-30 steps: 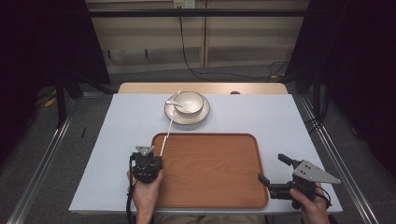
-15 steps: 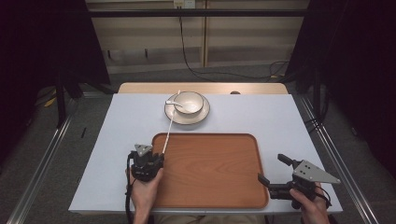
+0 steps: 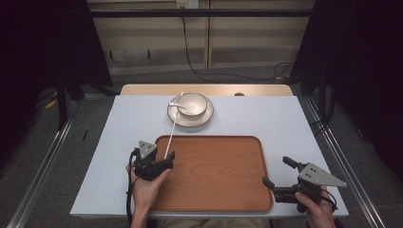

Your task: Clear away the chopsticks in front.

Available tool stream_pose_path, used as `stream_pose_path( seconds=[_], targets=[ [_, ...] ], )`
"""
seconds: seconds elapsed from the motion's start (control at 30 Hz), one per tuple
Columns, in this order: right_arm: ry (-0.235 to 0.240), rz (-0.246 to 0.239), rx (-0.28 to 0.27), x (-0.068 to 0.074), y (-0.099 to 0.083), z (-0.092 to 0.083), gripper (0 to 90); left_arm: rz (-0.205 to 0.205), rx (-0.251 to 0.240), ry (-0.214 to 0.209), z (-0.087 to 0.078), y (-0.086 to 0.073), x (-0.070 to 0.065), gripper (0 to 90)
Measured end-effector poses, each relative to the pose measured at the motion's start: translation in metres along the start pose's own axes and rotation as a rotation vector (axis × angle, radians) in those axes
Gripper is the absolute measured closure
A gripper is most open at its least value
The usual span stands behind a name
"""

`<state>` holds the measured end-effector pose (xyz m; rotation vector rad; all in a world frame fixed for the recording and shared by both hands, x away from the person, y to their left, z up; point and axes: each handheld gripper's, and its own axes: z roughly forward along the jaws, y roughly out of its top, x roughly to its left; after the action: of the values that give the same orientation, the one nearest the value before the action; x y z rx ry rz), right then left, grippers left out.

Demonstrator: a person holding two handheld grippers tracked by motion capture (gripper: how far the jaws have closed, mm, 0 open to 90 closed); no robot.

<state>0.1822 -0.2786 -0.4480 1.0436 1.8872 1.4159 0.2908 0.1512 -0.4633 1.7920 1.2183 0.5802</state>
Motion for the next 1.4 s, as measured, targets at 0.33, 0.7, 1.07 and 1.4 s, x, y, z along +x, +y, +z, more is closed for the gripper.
stream_pose_path(
  seconds=[0.33,0.7,1.07,1.4],
  targets=[
    [0.002,-0.001,0.001,0.0,0.0,0.0,1.4,0.047,-0.001,0.006,0.01,0.01,0.013,10.7],
    [0.009,-0.002,0.006,0.0,0.0,0.001,1.4,0.114,-0.034,0.007,0.024,0.025,0.021,9.0],
    [0.003,0.002,-0.001,-0.001,0.0,0.0,1.4,0.088,-0.05,-0.027,0.038,0.055,0.036,13.7],
    [0.008,0.001,-0.001,-0.001,0.0,0.0,1.4,0.06,-0.039,-0.044,0.062,0.072,0.044,21.6]
  ],
)
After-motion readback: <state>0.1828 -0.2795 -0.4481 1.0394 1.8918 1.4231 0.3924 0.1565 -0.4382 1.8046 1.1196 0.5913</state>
